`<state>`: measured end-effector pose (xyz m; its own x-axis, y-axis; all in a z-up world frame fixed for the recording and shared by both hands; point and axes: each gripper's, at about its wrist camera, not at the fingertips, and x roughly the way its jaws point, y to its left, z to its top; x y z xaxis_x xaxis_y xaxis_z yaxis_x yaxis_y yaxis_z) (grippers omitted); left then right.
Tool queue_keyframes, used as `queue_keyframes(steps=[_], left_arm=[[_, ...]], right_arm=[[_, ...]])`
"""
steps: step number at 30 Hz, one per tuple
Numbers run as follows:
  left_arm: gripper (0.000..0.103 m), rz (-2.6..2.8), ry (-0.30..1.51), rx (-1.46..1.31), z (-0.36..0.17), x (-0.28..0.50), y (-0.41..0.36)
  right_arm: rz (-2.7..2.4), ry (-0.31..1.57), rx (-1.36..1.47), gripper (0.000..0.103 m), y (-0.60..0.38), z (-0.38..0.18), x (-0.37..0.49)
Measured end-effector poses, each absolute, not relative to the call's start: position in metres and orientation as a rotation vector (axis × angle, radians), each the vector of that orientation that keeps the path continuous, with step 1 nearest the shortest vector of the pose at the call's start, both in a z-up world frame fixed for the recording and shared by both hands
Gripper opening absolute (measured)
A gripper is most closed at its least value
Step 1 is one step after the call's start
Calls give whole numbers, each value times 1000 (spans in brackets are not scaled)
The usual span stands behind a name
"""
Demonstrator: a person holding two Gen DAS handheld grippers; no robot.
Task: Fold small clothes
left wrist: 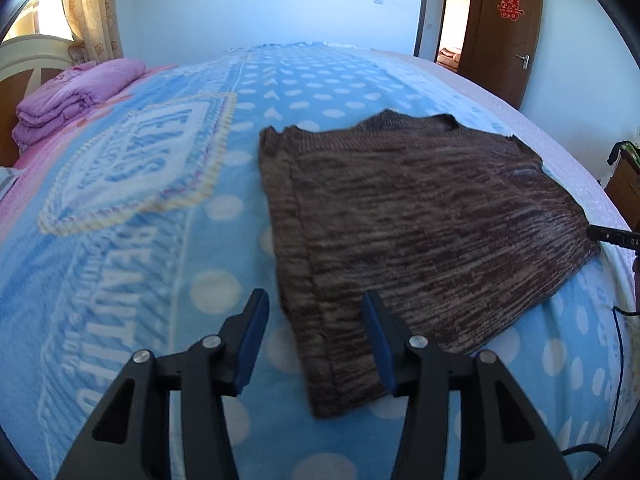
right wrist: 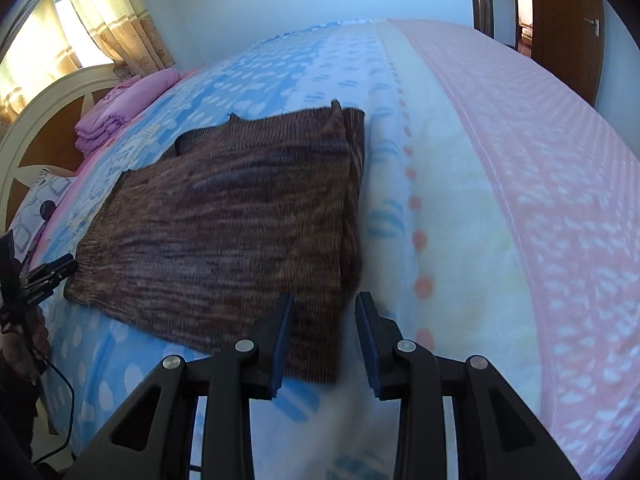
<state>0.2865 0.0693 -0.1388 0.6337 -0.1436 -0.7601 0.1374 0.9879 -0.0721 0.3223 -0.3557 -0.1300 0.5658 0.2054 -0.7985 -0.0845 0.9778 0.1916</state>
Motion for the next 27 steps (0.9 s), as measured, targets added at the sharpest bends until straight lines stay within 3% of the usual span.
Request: queue_keyframes(steps=[5,7,10,14,20,27], left_arm=[[55,-98,901,5,-145,289,67],[56,-89,901,33,-145,288,64],[65,-58,890,37,-147,283,68],[67,-60,879,14,-149,282,71],[68,-62,869,9,-150,280,73],[71,-38,848,42,-152,278,68]], right_arm=[[182,947,131,33,-349,-135,319],[153,971,124,26,-348,-137,318],[105,1000,75,26,-343,-131,311],[100,909,25,26,-329,-103,308],[284,857,23,26,-282,-75,369],[292,1038,34,26,-230,-129,465]])
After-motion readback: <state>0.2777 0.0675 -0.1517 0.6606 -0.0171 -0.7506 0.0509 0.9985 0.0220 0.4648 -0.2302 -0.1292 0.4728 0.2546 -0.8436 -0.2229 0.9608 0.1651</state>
